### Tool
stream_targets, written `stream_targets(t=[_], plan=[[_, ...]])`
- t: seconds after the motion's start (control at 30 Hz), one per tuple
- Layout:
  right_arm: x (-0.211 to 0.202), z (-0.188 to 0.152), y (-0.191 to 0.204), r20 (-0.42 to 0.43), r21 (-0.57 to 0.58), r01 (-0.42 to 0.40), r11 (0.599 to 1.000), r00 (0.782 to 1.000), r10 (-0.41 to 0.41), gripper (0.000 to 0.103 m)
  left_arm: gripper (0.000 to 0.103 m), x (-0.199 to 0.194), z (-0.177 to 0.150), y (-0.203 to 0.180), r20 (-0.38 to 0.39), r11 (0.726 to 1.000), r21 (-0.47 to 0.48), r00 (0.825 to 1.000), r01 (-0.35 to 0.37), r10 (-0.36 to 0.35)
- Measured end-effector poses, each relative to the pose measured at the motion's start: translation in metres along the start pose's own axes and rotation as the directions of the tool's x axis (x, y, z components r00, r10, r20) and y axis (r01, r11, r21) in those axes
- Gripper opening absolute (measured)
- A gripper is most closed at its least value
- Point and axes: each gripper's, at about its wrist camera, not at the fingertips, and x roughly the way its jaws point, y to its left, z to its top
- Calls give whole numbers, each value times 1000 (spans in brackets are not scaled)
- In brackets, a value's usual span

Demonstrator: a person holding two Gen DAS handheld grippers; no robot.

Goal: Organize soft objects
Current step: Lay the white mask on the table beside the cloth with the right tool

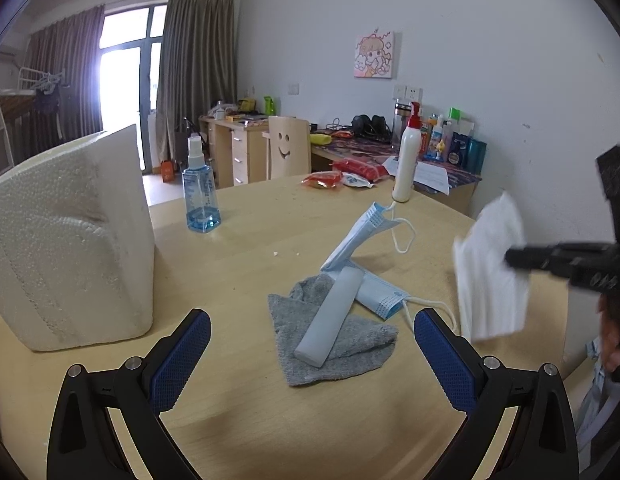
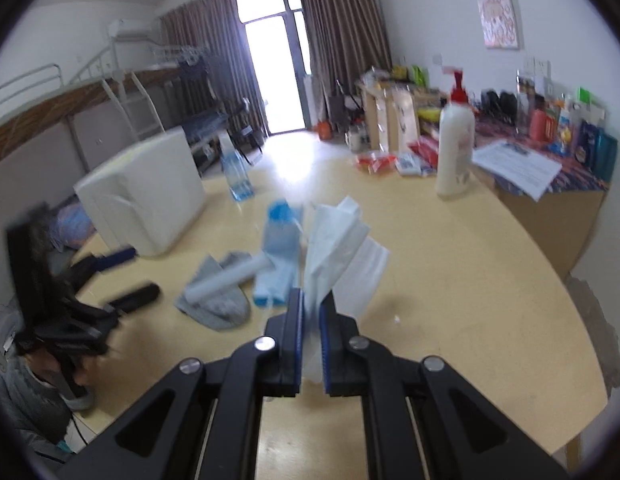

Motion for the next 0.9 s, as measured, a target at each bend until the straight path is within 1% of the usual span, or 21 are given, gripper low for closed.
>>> stream_targets(t=[0.1, 0.17, 0.2, 0.23, 0.27, 0.33, 0.37, 0.4, 0.43, 0.6, 0.67, 0.77, 0.83, 0.87, 0.9], plan=[[19, -7, -7, -60, 15, 22, 1000, 998, -21, 11, 102, -1, 0, 0, -1, 1000, 1, 1000, -1, 1], [32, -12, -13, -98, 19, 64, 998, 993, -61, 11, 102, -1, 0, 1, -2, 1000, -1, 1000, 0, 0], [36, -13, -15, -109, 24, 81, 996, 991, -78, 13, 102, -1, 0, 1, -3, 1000, -2, 1000, 0, 0], [40, -14, -18, -124, 31, 87, 996, 989, -83, 19, 102, -1, 0, 1, -2, 1000, -1, 1000, -1, 1], [43, -15, -20, -132, 36, 91, 995, 988, -86, 23, 102, -1, 0, 1, -2, 1000, 0, 1000, -2, 2], [46, -15, -21, -136, 33, 97, 995, 987, -91, 40, 102, -1, 0, 1, 0, 1000, -1, 1000, 2, -2], [47, -15, -20, -138, 29, 99, 995, 986, -95, 45, 102, -1, 0, 1, 0, 1000, -1, 1000, 3, -3], [47, -15, -19, -137, 22, 104, 994, 986, -100, 54, 102, -1, 0, 0, 0, 1000, 1, 1000, 2, -2], [47, -15, -17, -131, 16, 103, 995, 986, -100, 56, 102, 0, 0, 0, 0, 1000, 2, 1000, 2, -2], [55, -16, -10, -154, -10, 97, 995, 983, -97, 55, 102, 5, 1, -7, -12, 999, 20, 1000, 29, -29], [58, -17, -9, -160, -21, 105, 994, 981, -107, 55, 102, 10, 2, -11, -29, 999, 34, 999, 38, -37], [61, -19, -8, -172, -25, 97, 995, 980, -100, 55, 102, 19, 1, -15, -64, 998, 50, 997, 43, -40], [62, -21, -7, -178, -29, 92, 995, 979, -95, 51, 97, 24, 1, -17, -80, 997, 62, 996, 38, -33], [61, -22, -7, -171, -34, 92, 995, 981, -97, 49, 96, 27, 1, -17, -93, 997, 64, 995, 42, -35], [60, -22, -7, -167, -34, 93, 995, 981, -97, 45, 93, 29, 0, -17, -103, 997, 63, 994, 51, -45]])
